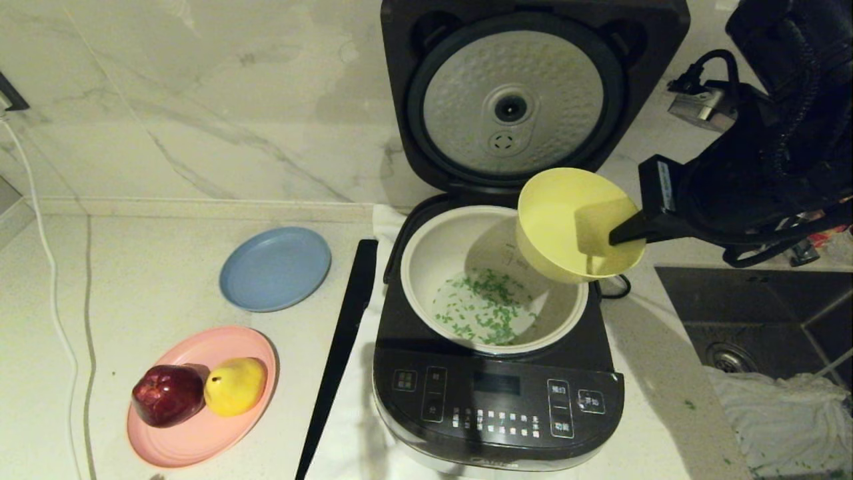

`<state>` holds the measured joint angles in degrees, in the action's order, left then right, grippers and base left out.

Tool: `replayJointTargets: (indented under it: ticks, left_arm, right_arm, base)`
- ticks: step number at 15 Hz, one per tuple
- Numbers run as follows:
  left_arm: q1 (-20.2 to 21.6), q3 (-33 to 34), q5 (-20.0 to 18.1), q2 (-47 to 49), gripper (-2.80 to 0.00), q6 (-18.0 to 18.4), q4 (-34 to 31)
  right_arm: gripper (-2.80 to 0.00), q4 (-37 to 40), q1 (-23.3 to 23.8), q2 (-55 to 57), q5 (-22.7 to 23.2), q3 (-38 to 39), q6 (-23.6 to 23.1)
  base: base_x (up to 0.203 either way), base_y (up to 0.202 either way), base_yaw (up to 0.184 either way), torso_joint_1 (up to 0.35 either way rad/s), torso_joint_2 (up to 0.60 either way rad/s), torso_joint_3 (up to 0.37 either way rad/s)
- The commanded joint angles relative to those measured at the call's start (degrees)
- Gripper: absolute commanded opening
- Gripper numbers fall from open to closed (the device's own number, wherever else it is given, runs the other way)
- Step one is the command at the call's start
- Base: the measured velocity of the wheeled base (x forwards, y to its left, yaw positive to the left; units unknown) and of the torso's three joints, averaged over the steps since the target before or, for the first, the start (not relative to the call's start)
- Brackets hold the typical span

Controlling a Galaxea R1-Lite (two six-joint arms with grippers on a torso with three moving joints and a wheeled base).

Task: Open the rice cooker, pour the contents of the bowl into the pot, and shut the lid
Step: Fill a bowl with water from the tap

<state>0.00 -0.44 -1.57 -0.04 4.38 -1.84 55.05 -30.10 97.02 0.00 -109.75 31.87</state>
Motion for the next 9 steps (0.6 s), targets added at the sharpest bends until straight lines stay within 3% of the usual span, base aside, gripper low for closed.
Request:
replayJointTargets:
  ticks: [1,5,9]
  left_arm:
    - [0.0,0.0,0.0,0.0,-2.80,0.0,0.0]
    - [0.0,0.0,0.0,0.0,-2.80,0.0,0.0]
    - [0.0,0.0,0.0,0.0,-2.80,0.0,0.0]
  right_arm:
    - [-2.80,4.7,2.6,-3.8,1.9,0.1,0.2]
    - [-2.80,10.7,11.3,-7.3,5.9,2.0,-0.3]
    - [-2.80,10.7,27.9,-8.5,9.9,7.5,-1.7]
  base:
    - [0.000,0.000,0.000,0.000,0.00,0.000]
    - [0.000,0.000,0.000,0.000,0.00,0.000]
    - [0.000,0.000,0.000,0.000,0.00,0.000]
